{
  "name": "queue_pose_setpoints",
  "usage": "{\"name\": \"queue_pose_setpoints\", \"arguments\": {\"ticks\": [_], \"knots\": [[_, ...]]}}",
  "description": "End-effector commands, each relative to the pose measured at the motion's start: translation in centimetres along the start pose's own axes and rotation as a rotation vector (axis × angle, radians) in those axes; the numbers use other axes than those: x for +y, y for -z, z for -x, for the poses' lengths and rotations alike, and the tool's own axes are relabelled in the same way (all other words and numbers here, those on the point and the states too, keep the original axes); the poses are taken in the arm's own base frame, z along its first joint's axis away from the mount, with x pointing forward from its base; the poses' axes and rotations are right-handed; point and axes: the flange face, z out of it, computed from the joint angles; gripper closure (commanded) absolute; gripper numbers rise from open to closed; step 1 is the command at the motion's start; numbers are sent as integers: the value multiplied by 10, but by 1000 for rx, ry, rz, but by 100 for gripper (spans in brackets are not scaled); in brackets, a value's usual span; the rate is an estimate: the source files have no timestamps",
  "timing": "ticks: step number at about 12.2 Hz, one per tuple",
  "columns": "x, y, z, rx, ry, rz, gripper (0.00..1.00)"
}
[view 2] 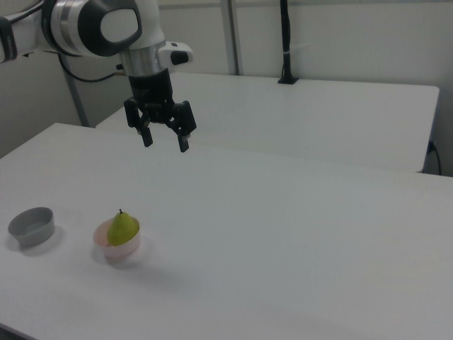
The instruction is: Pick up a pear from the bowl
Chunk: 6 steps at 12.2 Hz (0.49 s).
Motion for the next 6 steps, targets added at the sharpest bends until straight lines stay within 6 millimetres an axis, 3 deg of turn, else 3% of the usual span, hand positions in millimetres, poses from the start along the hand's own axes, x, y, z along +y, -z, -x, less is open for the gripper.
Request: {"name": "queue_pose_setpoints", "arguments": {"ticks": [1,6], "knots": [[-1,1,0,-12,9,-9,0],[-12,-3,-2,-23,18,-10,0]]}}
